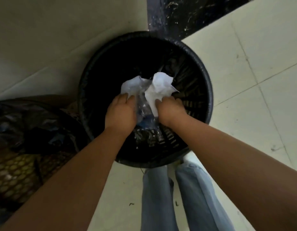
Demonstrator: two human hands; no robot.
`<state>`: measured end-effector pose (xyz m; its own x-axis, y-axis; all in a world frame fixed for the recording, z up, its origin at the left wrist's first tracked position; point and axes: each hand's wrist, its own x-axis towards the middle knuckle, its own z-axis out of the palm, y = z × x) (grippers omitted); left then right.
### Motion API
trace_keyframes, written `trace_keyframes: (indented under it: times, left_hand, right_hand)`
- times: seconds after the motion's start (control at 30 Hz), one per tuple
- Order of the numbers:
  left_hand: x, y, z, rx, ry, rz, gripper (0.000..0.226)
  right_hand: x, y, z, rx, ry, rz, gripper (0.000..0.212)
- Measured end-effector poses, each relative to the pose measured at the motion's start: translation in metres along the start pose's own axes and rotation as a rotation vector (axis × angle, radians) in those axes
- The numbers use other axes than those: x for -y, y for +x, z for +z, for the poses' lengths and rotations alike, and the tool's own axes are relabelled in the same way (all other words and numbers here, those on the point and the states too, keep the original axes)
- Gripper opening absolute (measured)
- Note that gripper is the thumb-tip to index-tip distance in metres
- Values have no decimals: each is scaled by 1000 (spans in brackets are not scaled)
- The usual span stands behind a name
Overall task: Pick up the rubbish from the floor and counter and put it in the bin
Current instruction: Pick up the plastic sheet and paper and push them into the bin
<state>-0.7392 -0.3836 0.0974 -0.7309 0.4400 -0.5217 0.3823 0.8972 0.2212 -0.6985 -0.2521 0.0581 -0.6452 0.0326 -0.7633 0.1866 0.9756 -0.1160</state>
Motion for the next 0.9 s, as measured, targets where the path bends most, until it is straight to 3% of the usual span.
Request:
trace_keyframes:
  times: [0.1, 0.2, 0.37, 0.63, 0.77, 0.9]
  left_hand:
    - [-20, -22, -34, 100, 101, -1, 45]
    - [-58, -50, -90, 64, 180, 74, 41]
    - [-164, -98, -200, 22, 268, 284, 49]
    - [-458, -185, -369, -228, 395, 746, 62]
    - [-610, -259, -405, -272, 447, 1005, 66]
    - [-748, -344, -395, -254, 534, 1238, 67]
  right_hand:
    - [-11, -50, -37, -110, 70, -20, 32]
    - [-31, -118, -82, -292, 286, -39, 25]
    - [-106, -263, -171, -390, 349, 180, 47]
    - [-266, -537, -262, -771, 420, 691, 59]
    - [-339, -680, -248, -945, 500, 936, 62]
    - [-401, -817, -198, -1036, 593, 1156, 62]
